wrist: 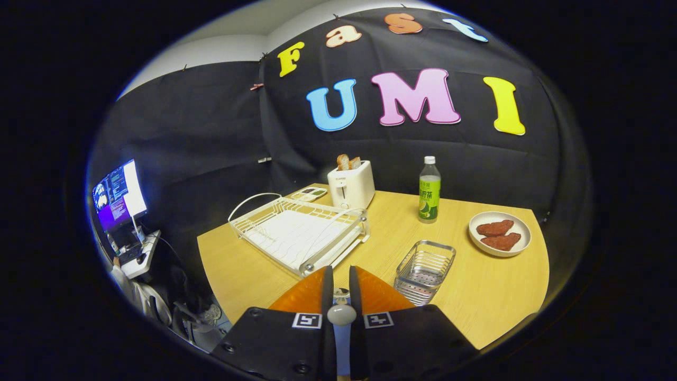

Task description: Take the plate from the dish rack, then take the spoon from the basket and place it into the plate.

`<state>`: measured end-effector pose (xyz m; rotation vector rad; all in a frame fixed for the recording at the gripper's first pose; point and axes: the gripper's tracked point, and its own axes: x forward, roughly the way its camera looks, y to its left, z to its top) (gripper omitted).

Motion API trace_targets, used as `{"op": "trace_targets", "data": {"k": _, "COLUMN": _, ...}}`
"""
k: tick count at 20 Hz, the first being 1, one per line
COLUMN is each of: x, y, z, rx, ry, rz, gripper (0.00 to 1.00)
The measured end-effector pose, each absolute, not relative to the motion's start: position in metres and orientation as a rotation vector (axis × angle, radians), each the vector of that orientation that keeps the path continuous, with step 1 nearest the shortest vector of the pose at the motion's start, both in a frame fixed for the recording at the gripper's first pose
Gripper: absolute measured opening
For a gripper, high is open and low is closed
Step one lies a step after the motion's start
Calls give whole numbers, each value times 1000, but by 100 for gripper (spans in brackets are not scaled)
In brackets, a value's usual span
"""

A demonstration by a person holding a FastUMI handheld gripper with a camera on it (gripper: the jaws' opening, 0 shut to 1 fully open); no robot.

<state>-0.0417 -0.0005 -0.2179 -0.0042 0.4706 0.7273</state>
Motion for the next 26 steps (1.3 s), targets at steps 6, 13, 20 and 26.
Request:
{"op": "trace_targets", "data": {"k": 6, "x": -55, "y": 21, "z": -258, "rx": -53, "ry": 542, "rz": 784, "gripper": 14}}
{"op": "trace_targets", "data": {"k": 13, "x": -69, "y": 13, "z": -276, "rx": -108, "ry": 568, "rz": 821, "gripper": 16}}
{"op": "trace_targets", "data": {"k": 20, "x": -64, "y": 0, "z": -275, "rx": -94, "ry": 602, "rz": 795, "gripper": 20}}
{"op": "trace_targets", "data": {"k": 26, "x": -53, "y": -10, "z": -243, "rx": -70, "ry": 562, "rz": 753, "gripper": 98}}
